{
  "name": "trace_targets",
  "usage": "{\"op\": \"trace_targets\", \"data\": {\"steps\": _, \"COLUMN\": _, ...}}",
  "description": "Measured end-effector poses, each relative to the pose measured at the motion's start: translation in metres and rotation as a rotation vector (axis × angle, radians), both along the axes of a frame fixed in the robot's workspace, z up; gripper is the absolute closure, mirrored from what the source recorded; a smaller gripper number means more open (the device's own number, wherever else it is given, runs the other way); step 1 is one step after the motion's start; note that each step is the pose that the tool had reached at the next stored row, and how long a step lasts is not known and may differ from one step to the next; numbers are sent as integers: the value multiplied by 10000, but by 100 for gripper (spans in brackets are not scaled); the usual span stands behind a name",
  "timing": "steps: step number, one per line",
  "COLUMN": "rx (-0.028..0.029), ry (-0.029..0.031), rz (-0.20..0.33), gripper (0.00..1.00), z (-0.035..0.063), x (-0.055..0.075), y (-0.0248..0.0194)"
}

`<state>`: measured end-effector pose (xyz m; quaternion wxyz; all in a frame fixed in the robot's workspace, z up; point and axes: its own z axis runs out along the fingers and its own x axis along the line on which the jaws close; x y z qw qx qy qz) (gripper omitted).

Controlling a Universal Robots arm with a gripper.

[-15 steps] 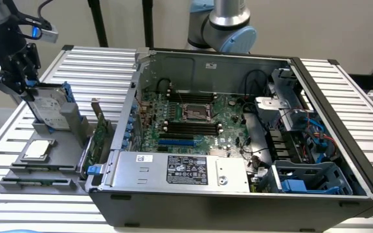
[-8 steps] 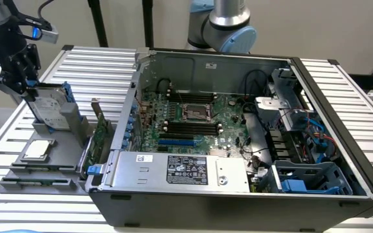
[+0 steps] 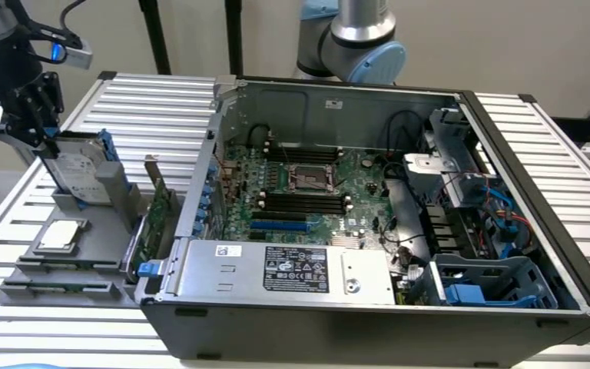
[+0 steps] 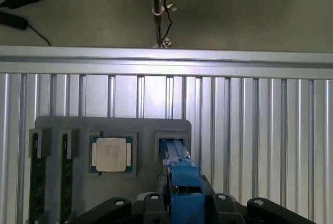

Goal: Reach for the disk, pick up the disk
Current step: 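Pick up the disk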

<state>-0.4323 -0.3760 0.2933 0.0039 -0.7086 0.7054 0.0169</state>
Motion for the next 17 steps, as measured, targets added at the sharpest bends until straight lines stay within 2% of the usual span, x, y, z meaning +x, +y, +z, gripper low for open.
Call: {"op": "trace_targets", "data": {"steps": 17, "rx": 1, "ry": -3, "rz": -257, "gripper": 67, "z": -11, "x": 0, "y": -26}}
